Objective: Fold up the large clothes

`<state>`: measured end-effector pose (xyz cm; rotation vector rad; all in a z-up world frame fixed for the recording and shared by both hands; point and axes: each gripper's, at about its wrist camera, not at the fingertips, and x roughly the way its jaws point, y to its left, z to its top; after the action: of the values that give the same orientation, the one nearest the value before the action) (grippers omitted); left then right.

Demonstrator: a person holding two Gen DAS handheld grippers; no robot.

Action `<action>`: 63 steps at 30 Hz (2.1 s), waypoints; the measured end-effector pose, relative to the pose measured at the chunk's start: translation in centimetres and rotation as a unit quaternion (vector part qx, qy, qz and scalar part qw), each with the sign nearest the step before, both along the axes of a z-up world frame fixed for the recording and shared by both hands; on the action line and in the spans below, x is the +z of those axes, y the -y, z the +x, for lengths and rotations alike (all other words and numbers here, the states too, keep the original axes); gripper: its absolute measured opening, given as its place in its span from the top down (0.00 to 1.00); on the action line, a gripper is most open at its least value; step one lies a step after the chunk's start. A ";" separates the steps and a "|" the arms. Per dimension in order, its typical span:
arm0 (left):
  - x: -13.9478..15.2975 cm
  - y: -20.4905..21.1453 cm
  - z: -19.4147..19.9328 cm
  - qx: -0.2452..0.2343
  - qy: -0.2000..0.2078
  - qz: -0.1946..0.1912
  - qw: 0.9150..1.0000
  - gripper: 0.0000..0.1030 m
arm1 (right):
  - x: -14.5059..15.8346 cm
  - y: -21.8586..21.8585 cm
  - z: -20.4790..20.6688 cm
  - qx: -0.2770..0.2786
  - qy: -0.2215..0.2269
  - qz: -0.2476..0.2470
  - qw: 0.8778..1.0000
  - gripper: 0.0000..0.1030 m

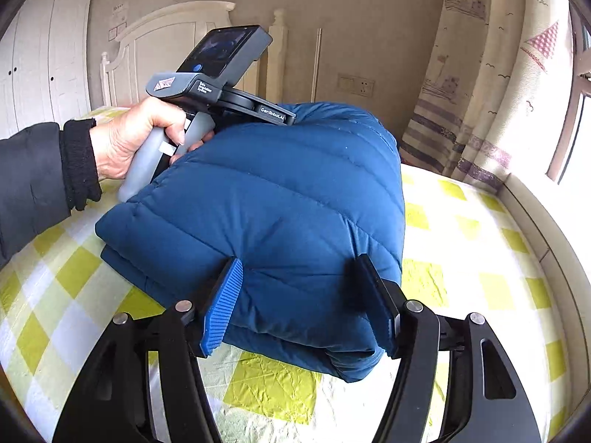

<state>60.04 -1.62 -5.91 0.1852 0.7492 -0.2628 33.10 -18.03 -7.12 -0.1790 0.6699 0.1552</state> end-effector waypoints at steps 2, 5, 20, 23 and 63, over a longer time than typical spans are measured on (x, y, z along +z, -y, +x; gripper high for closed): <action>-0.1 0.0 0.1 0.004 -0.001 0.001 1.000 0.02 | -0.4 -0.5 0.1 -0.006 0.002 -0.006 1.000 0.39; 0.0 0.1 -0.3 0.013 0.006 0.013 1.000 0.02 | -1.2 0.1 0.2 -0.006 0.004 -0.001 1.000 0.39; 6.3 -0.2 -15.1 0.063 0.127 0.082 0.987 0.02 | 2.7 2.3 -7.1 -0.016 0.021 0.108 0.994 0.30; 7.1 -0.8 -21.5 0.063 0.148 0.079 0.984 0.02 | 2.4 2.4 -10.2 -0.023 0.020 0.116 0.993 0.15; 6.9 -0.2 -46.1 0.119 0.173 -0.011 0.978 0.02 | 8.9 4.2 -19.5 -0.054 0.093 0.104 0.989 0.07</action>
<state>13.90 -1.39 1.00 0.1156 0.4158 -0.0085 13.62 -22.23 1.82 0.0431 0.4731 0.1025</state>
